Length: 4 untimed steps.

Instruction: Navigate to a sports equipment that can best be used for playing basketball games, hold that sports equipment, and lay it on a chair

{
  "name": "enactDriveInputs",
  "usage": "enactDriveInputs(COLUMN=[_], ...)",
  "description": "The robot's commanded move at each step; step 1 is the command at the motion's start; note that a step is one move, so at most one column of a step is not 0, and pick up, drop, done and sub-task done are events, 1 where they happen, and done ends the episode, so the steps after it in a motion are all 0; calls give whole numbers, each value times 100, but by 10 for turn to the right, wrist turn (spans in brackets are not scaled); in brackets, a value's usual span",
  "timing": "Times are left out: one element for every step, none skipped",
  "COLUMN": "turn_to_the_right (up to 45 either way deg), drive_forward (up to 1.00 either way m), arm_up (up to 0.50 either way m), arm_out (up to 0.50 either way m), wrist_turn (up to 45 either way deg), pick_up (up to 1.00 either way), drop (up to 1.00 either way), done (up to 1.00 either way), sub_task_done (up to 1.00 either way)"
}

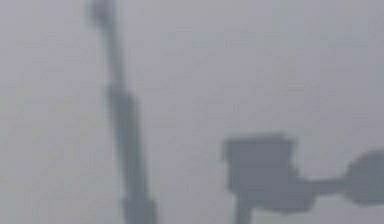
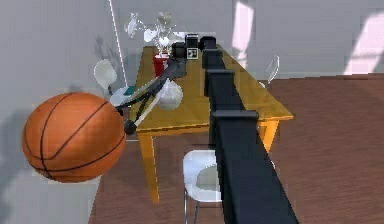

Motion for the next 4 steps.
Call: enactDriveInputs(turn_to_the_right=[0,0,0,0], drive_forward=[0,0,0,0], arm_up=[0,0,0,0], arm_out=[0,0,0,0], wrist_turn=[450,450,450,360], pick_up=[0,0,0,0], drop=[0,0,0,0], done=[0,0,0,0], sub_task_done=[0,0,0,0])
